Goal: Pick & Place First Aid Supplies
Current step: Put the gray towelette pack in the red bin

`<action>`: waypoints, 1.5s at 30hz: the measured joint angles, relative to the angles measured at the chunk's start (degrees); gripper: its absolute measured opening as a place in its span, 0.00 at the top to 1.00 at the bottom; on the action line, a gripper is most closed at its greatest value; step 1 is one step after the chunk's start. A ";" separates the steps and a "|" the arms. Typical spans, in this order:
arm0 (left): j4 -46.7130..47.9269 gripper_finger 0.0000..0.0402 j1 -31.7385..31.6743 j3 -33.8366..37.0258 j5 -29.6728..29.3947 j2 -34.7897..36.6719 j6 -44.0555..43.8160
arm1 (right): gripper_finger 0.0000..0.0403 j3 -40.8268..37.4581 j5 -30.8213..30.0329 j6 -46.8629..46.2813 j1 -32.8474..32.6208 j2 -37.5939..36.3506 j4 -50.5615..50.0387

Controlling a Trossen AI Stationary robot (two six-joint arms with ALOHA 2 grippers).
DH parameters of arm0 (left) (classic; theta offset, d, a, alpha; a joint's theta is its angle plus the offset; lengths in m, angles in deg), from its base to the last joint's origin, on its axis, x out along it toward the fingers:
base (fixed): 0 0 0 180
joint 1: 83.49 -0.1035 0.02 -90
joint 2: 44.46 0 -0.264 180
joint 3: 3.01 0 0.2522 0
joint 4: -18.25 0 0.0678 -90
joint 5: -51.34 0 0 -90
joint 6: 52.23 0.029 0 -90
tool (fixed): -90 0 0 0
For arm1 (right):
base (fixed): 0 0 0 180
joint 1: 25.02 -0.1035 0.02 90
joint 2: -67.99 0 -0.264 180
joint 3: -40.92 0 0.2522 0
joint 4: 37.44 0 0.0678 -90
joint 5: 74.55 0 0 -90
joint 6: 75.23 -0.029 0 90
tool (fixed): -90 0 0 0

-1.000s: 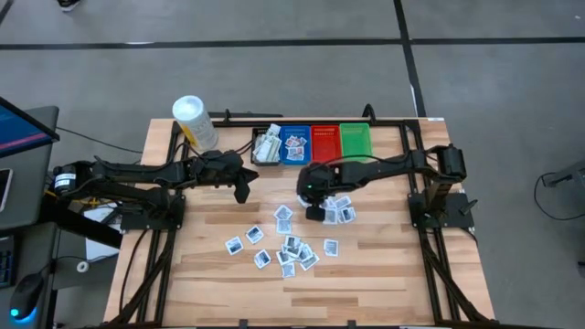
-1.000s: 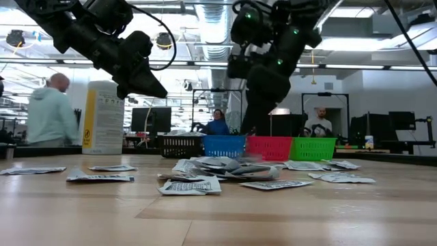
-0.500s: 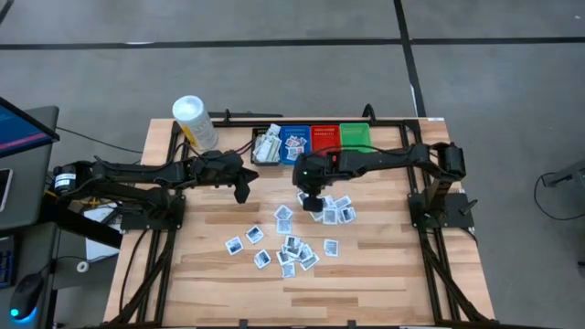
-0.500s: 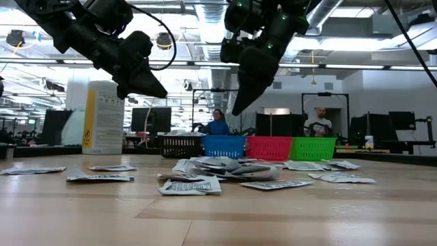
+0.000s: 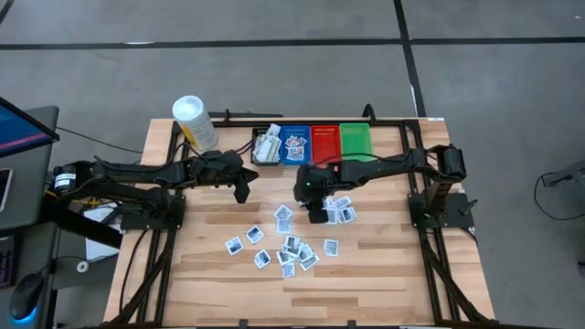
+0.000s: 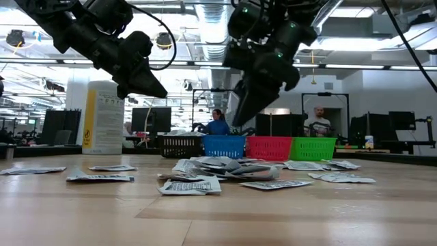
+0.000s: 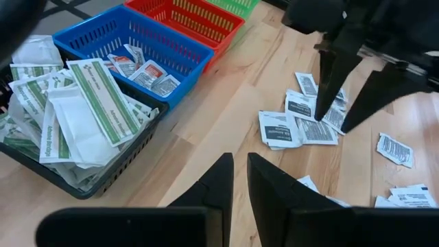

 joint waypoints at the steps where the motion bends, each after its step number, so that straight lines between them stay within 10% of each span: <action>1: 0.00 0.89 0.00 0.00 0.00 0.00 0.00 | 0.63 -0.12 -0.02 0.45 -0.10 0.31 1.33; 45: -0.02 0.89 1.09 0.04 0.00 0.00 -0.02 | 0.69 -2.87 -7.98 -2.32 -2.09 7.58 3.07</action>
